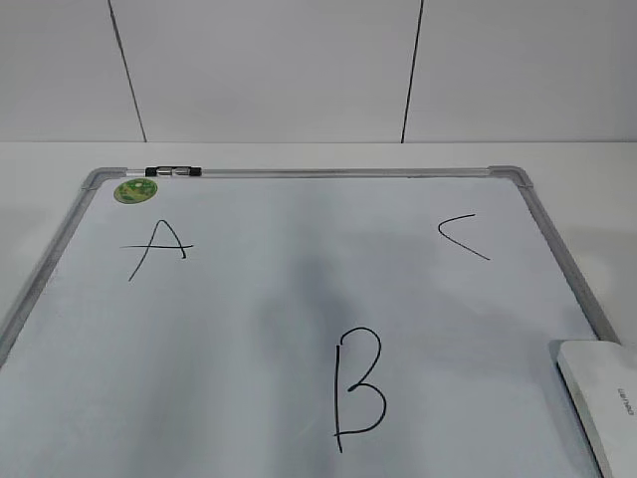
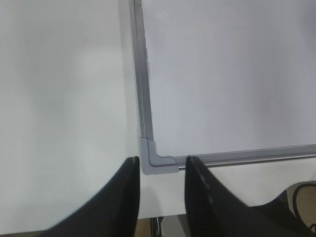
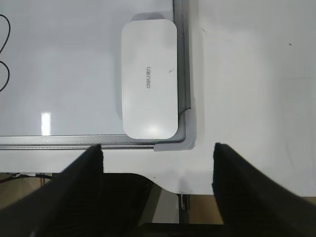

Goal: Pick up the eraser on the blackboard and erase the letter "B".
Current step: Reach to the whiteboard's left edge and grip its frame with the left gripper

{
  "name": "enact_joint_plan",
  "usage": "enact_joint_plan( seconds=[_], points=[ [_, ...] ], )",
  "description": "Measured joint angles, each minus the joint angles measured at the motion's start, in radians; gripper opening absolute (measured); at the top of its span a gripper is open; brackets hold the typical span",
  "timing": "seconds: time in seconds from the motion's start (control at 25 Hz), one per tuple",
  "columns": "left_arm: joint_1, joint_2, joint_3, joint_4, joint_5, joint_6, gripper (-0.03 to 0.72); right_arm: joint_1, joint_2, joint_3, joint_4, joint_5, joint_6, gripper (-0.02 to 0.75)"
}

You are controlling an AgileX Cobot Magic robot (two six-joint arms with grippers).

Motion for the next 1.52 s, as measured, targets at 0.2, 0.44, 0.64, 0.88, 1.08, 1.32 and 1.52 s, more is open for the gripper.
enact_joint_plan(
  seconds=[0.2, 0.44, 0.64, 0.88, 1.08, 1.32, 1.52],
  points=[
    [0.000, 0.233, -0.116, 0.000, 0.000, -0.007, 0.238, 0.000, 0.029, 0.000, 0.000, 0.000, 0.000, 0.532],
    [0.002, 0.496, -0.225, 0.007, -0.008, -0.007, 0.238, 0.000, 0.052, 0.000, 0.056, 0.000, 0.000, 0.531],
    [0.002, 0.671, -0.284, 0.079, -0.062, -0.007, 0.238, 0.000, 0.082, 0.000, 0.112, 0.000, 0.000, 0.532],
    [0.002, 0.844, -0.347, 0.095, -0.185, 0.000, 0.238, 0.000, 0.082, -0.002, 0.114, -0.002, 0.000, 0.531],
    [0.002, 0.982, -0.400, 0.092, -0.231, 0.002, 0.238, 0.000, 0.082, -0.002, 0.114, -0.002, 0.000, 0.531],
    [0.002, 1.092, -0.448, 0.092, -0.291, 0.002, 0.238, 0.000, 0.082, -0.002, 0.105, -0.002, 0.000, 0.532],
    [0.002, 1.159, -0.457, 0.092, -0.322, 0.013, 0.238, 0.000, 0.082, -0.002, 0.105, -0.002, 0.000, 0.531]
  ],
)
